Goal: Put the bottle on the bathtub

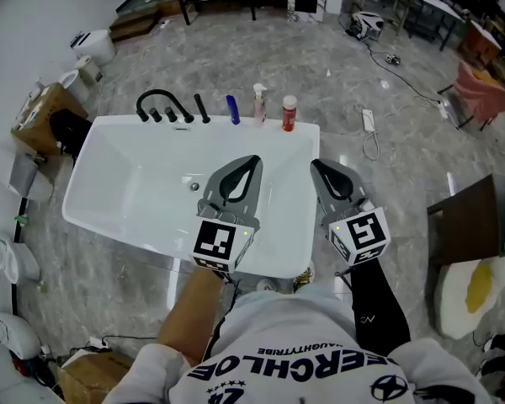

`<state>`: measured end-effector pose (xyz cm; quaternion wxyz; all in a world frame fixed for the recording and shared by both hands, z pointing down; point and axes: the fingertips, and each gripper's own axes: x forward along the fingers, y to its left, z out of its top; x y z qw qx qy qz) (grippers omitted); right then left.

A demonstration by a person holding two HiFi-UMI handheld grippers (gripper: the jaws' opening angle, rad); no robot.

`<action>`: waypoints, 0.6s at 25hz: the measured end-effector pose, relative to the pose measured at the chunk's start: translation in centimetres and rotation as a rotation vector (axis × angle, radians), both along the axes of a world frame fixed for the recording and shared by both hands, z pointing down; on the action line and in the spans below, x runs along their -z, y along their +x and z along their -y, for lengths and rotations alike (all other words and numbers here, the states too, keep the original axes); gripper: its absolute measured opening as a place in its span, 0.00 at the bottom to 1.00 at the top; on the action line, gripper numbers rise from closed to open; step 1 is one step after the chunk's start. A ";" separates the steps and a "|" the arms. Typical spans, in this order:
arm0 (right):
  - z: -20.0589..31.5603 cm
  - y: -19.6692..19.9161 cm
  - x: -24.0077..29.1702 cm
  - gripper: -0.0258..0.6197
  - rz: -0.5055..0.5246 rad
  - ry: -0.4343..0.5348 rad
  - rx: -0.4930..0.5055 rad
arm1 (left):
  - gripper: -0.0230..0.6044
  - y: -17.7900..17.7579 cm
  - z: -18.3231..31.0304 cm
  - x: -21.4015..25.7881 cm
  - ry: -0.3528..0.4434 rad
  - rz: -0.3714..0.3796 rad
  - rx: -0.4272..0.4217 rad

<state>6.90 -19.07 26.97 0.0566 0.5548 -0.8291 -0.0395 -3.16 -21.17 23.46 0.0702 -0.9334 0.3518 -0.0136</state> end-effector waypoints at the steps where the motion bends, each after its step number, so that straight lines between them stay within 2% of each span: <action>1: -0.1 -0.1 0.0 0.09 0.006 0.001 0.004 | 0.04 0.0 0.0 0.0 0.001 0.001 0.001; 8: -0.6 -0.2 0.3 0.08 -0.027 0.040 -0.001 | 0.04 -0.1 -0.3 -0.1 0.012 0.009 0.004; 15: -0.6 -0.4 0.1 0.08 -0.014 0.030 0.002 | 0.04 -0.3 -0.4 -0.1 -0.004 0.006 0.009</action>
